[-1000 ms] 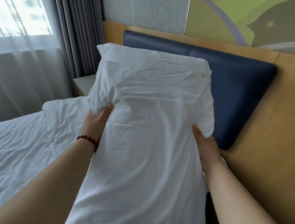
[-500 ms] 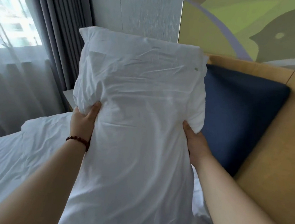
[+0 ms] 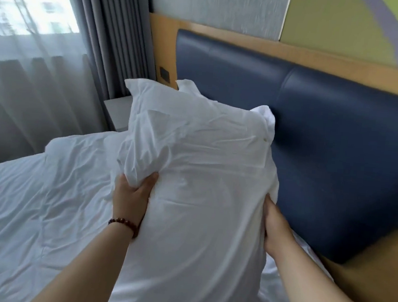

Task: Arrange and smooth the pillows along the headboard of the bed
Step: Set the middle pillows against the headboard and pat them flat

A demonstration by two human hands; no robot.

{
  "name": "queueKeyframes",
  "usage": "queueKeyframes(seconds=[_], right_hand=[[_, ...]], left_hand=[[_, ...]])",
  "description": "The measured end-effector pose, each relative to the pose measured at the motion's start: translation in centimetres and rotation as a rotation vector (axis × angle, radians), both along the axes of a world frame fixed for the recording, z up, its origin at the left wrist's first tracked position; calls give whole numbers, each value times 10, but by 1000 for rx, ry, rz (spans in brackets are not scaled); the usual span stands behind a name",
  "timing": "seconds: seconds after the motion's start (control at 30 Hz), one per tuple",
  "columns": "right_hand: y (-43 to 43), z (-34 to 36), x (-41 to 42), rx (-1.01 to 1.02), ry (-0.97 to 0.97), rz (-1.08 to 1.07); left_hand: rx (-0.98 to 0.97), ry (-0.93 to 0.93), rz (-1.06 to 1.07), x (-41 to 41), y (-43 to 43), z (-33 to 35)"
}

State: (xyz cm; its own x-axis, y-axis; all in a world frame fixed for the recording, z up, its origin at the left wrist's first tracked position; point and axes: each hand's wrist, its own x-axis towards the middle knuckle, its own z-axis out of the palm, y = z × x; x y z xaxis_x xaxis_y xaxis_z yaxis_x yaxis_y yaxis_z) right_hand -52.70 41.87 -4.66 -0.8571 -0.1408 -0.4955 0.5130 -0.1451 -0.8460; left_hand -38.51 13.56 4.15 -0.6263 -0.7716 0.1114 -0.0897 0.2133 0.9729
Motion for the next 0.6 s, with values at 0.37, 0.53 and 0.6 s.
queueKeyframes(seconds=[0.37, 0.53, 0.6], right_hand=[[-84, 133, 68, 427, 700, 363], [-69, 153, 72, 427, 539, 444], [-65, 154, 82, 433, 524, 410]], left_hand=[[17, 13, -38, 2, 62, 23], [438, 62, -450, 30, 65, 28], [559, 57, -658, 28, 70, 32]])
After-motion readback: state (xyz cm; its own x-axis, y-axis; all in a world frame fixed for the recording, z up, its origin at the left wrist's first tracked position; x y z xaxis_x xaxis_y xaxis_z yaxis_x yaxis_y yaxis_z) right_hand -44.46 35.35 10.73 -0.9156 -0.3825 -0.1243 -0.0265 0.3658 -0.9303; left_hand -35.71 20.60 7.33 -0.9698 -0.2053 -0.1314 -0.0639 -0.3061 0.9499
